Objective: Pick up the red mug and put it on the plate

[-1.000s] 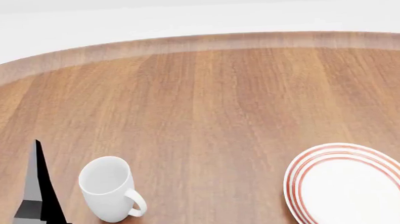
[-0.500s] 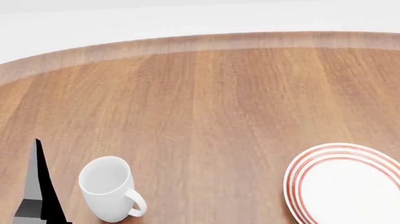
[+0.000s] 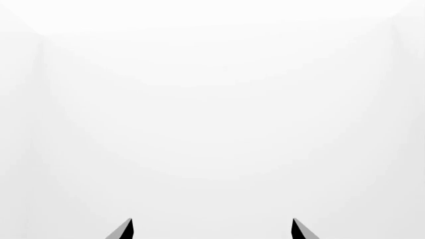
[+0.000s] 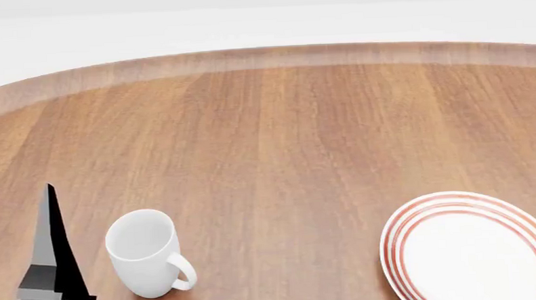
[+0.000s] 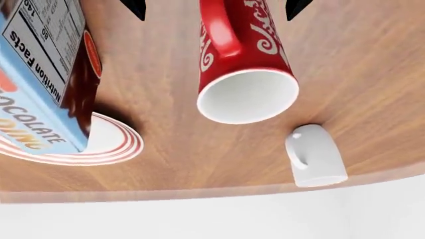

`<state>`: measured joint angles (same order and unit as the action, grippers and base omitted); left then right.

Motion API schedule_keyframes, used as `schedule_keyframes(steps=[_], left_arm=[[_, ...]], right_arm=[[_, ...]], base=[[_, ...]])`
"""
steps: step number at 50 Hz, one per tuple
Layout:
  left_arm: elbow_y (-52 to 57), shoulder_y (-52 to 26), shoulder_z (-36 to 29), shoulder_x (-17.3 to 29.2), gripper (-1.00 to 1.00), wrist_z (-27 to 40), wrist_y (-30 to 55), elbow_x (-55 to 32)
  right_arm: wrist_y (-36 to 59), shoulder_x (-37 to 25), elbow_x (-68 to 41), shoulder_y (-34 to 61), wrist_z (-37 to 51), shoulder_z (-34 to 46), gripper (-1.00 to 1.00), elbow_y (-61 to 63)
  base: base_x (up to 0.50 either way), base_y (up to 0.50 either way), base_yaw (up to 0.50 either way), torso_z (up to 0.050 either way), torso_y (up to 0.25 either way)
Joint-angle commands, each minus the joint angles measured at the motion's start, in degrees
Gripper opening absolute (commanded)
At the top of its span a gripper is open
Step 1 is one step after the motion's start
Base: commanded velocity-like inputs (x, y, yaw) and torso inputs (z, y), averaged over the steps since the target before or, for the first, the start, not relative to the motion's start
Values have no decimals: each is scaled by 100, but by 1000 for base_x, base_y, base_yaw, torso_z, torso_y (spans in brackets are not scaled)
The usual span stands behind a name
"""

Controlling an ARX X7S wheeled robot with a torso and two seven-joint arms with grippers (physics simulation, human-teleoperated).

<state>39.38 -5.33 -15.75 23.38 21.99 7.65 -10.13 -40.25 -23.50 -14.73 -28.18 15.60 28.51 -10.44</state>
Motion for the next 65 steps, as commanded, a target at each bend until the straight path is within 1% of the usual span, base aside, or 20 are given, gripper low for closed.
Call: schedule_keyframes(steps=[1,22,37,65], left_arm=[[-4,-14,-9,16,100,10,3,-12],[52,-38,-28,50,100,39,35,-25],[22,-79,-60,53,100,54,42,-20],[42,-95,-66,96,100,90,48,-49]], right_arm=[[-135,89,-67,80,-82,38,100,-290],[-348,212,-129,180,-186,63,100,-782],[-7,117,62,186,-36,106,100,-328],[15,120,44,288,-16,110,100,-397]], base=[[0,0,0,0,0],[0,0,0,0,0],[0,0,0,0,0],[0,0,0,0,0]])
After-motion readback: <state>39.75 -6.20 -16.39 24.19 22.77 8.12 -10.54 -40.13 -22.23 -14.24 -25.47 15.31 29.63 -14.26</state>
